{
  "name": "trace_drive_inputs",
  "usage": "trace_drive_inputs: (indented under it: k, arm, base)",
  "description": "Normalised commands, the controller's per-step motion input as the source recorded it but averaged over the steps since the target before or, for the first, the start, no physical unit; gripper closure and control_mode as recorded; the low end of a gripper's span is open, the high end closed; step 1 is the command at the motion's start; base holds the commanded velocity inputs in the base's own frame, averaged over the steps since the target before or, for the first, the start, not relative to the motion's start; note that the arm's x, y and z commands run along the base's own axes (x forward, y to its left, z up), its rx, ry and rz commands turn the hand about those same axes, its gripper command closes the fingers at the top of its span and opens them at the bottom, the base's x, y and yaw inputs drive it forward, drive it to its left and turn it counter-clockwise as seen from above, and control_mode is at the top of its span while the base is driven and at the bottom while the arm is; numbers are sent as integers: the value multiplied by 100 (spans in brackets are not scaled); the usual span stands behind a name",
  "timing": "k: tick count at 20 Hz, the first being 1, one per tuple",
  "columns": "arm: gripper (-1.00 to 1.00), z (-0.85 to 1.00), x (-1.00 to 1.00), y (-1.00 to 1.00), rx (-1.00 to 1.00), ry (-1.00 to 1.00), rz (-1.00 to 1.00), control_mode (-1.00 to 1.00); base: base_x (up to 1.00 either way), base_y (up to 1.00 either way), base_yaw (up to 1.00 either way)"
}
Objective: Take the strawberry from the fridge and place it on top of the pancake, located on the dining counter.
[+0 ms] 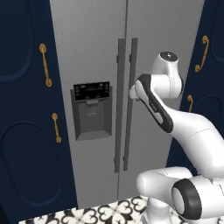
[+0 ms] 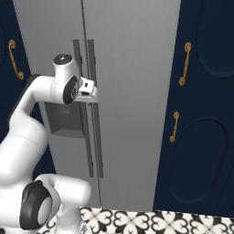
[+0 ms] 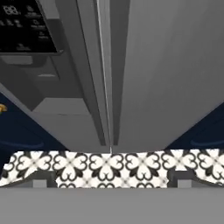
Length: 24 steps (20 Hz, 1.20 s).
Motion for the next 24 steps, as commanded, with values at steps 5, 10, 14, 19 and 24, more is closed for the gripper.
trace_drive_inputs:
  k: [5, 10, 14, 19, 24]
  arm:
    - [-100, -18, 95, -1, 1, -32, -1, -100]
    - [-100, 0, 81, -12, 1, 0, 0, -100]
    - [-100, -8, 74, 2, 0, -2, 0, -100]
    - [-100, -13, 77, 1, 0, -2, 0, -100]
    - [-100, -22, 41, 1, 0, -8, 0, -100]
  base:
    - [0, 0, 0]
    - [0, 0, 0]
    - [0, 0, 0]
    - [0, 0, 0]
    - [0, 0, 0]
